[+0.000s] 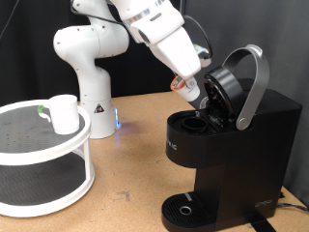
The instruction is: Make a cup of coffee with the keurig machine
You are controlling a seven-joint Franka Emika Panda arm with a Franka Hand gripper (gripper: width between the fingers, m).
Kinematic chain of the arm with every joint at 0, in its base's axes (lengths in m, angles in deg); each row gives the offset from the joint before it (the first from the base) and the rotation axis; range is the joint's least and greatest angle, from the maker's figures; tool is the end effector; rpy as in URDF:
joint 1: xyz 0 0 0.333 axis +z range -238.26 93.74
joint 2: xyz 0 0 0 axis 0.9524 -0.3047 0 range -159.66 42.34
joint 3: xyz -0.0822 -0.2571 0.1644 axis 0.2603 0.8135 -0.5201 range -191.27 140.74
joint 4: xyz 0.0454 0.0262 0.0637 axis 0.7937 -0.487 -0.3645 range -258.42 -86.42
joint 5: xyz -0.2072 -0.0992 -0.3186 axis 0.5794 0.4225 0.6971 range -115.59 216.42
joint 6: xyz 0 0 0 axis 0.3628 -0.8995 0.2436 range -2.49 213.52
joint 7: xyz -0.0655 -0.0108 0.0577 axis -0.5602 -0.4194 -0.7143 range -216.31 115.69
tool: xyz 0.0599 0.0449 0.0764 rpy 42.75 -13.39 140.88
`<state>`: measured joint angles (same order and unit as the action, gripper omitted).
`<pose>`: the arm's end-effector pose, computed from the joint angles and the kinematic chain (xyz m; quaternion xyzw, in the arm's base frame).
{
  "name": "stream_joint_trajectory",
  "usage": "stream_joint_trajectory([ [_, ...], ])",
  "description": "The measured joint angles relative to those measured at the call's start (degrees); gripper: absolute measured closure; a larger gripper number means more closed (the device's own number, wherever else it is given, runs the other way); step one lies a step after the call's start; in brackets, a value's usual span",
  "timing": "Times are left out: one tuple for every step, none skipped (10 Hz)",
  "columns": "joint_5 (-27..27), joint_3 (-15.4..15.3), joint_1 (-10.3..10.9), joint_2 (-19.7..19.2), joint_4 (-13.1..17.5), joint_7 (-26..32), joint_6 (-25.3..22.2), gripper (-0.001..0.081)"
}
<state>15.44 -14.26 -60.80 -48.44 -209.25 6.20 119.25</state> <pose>0.5048 0.0279 0.4669 -0.9025 -0.3261 -0.1578 0.2327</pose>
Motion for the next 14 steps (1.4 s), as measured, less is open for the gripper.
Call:
stream_joint_trajectory([
  [0.0, -0.4, 0.0, -0.1, -0.7, 0.0, 1.1, 0.0375],
  [0.0, -0.8, 0.0, -0.2, -1.4, 0.0, 2.1, 0.0375],
  [0.2, -1.2, 0.0, -0.5, -2.0, 0.0, 3.1, 0.0375],
  [0.5, -1.7, 0.0, -1.1, -2.5, 0.0, 4.2, 0.0375],
  [0.7, -2.1, 0.0, -1.6, -2.9, 0.0, 5.2, 0.0375],
  [0.7, -2.4, 0.0, -2.0, -3.3, 0.0, 5.9, 0.0375],
  [0.8, -2.7, 0.0, -2.4, -3.4, 0.0, 6.2, 0.0375],
  [1.0, -2.8, 0.0, -2.8, -3.6, -0.1, 6.3, 0.0375],
  [1.5, -2.9, 0.0, -3.0, -3.7, -0.3, 6.3, 0.0375],
  [1.9, -3.0, 0.0, -3.2, -3.8, -0.7, 6.3, 0.0375],
  [2.3, -3.2, 0.0, -3.3, -3.9, -1.1, 6.5, 0.0375],
  [2.4, -3.4, 0.0, -3.5, -3.9, -1.5, 7.1, 0.0375],
  [2.4, -3.6, 0.0, -3.9, -3.9, -1.7, 7.9, 0.0375],
  [2.4, -3.7, 0.0, -4.2, -3.9, -1.7, 8.5, 0.0375],
])
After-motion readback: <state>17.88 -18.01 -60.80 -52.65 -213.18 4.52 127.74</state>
